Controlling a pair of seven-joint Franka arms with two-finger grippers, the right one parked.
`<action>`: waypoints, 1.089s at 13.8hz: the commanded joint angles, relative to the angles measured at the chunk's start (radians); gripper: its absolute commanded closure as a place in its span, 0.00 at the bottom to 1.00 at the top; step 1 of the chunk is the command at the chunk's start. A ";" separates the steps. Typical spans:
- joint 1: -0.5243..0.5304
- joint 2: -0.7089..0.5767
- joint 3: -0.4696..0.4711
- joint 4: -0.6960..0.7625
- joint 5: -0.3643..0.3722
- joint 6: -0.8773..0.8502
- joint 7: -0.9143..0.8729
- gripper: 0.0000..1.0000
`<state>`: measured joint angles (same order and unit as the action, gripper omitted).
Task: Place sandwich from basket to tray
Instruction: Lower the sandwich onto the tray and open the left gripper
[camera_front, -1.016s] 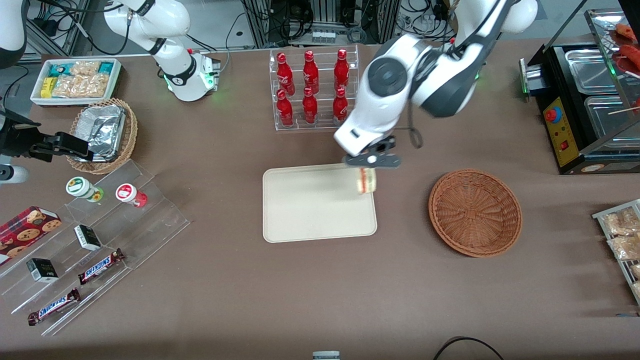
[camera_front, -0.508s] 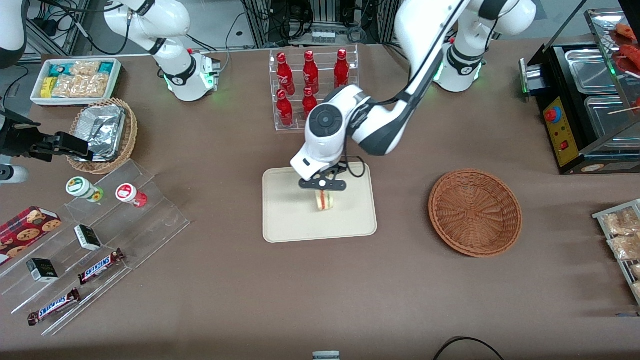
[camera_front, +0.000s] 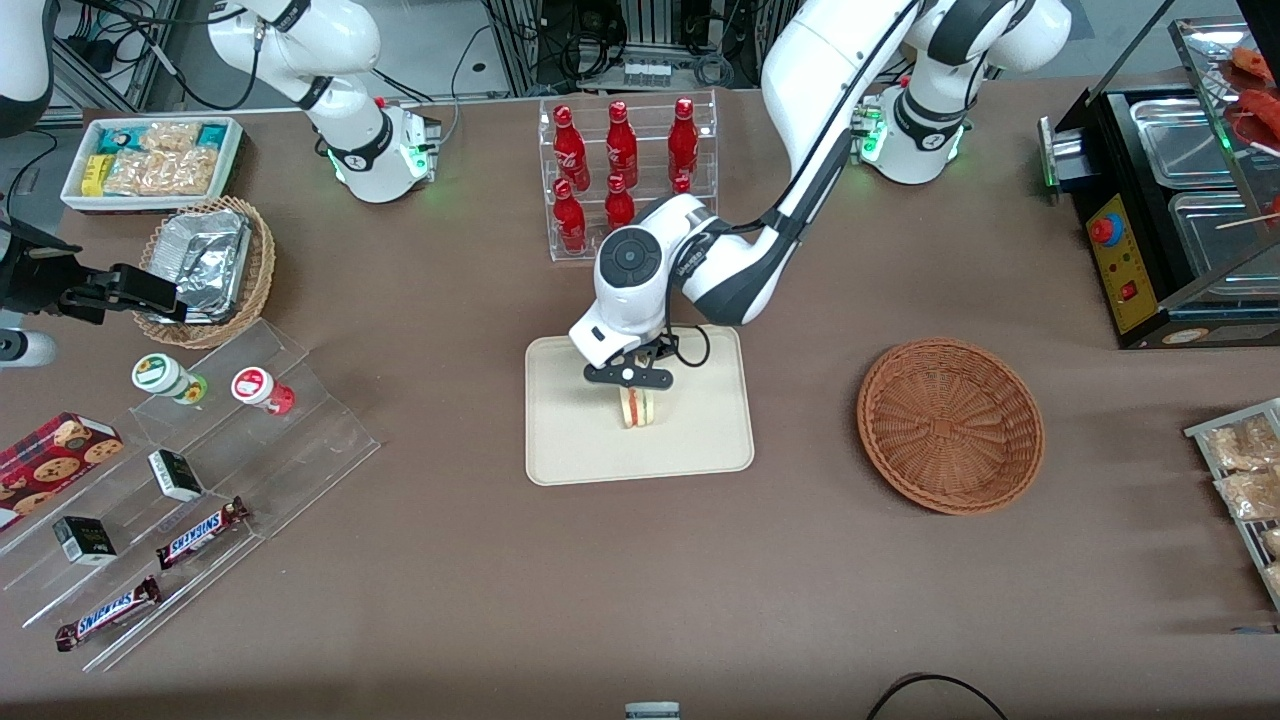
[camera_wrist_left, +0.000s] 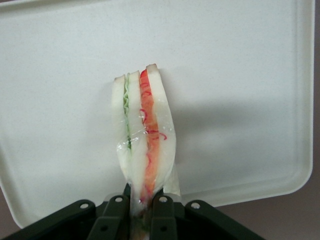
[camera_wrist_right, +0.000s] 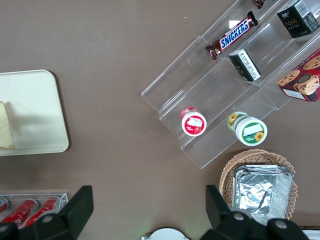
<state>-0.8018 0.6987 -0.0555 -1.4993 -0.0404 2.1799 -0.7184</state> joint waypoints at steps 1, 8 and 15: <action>-0.016 0.019 0.017 0.036 0.025 0.003 -0.019 1.00; -0.014 0.041 0.019 0.047 0.039 0.006 -0.023 0.31; 0.038 -0.094 0.026 0.040 0.024 -0.107 -0.036 0.00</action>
<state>-0.7934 0.6929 -0.0362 -1.4508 -0.0185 2.1573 -0.7274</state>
